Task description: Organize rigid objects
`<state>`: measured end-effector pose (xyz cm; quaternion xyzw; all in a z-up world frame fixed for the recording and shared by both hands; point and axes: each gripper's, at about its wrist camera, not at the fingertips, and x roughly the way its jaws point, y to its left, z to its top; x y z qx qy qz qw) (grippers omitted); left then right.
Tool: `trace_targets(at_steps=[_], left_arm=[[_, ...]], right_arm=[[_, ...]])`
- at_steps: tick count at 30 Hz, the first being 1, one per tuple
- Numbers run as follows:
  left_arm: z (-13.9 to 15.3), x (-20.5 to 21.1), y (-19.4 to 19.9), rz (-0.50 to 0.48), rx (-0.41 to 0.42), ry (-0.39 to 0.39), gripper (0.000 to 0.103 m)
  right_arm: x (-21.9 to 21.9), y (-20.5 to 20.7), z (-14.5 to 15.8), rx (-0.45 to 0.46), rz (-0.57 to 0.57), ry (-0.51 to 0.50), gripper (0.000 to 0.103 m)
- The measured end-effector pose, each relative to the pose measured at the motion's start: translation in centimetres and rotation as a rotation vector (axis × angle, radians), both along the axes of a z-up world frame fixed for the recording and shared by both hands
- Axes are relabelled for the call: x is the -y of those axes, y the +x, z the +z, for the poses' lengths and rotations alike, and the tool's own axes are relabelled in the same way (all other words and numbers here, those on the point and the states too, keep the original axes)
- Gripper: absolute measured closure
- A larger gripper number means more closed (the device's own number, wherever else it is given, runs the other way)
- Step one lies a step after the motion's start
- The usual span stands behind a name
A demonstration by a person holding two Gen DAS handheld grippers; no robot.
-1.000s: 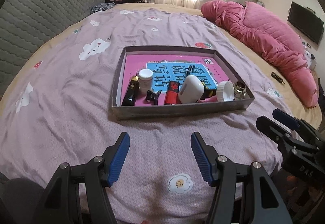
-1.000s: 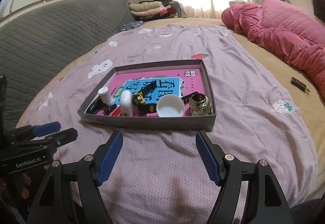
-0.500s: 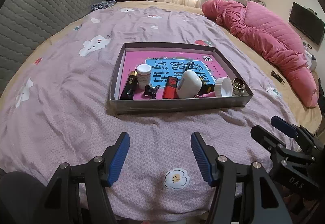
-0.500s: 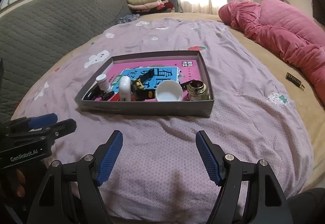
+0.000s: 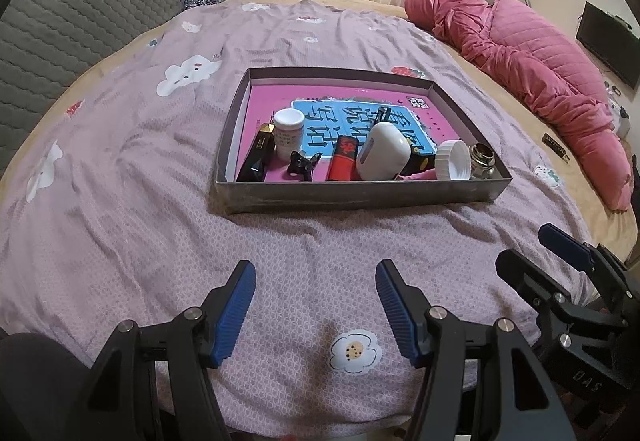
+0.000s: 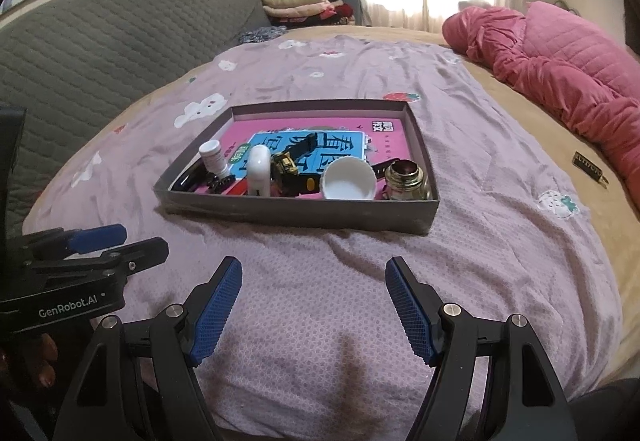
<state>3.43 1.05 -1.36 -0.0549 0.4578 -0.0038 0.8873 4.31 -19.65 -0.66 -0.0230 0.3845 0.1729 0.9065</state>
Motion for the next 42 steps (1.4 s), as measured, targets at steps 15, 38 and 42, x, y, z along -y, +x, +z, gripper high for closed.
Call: trace_targets(at_steps=[15, 38, 42], left_arm=[[-0.20, -0.25, 0.21, 0.005, -0.001, 0.008, 0.041], [-0.11, -0.33, 0.21, 0.007, 0.000, 0.019, 0.041], [-0.12, -0.32, 0.20, 0.008, 0.000, 0.020, 0.041]], right_arm=[[-0.76, -0.19, 0.14, 0.016, 0.019, -0.008, 0.027], [-0.44, -0.13, 0.43, 0.036, 0.015, -0.021, 0.027], [-0.45, -0.12, 0.42, 0.036, 0.017, -0.022, 0.027]])
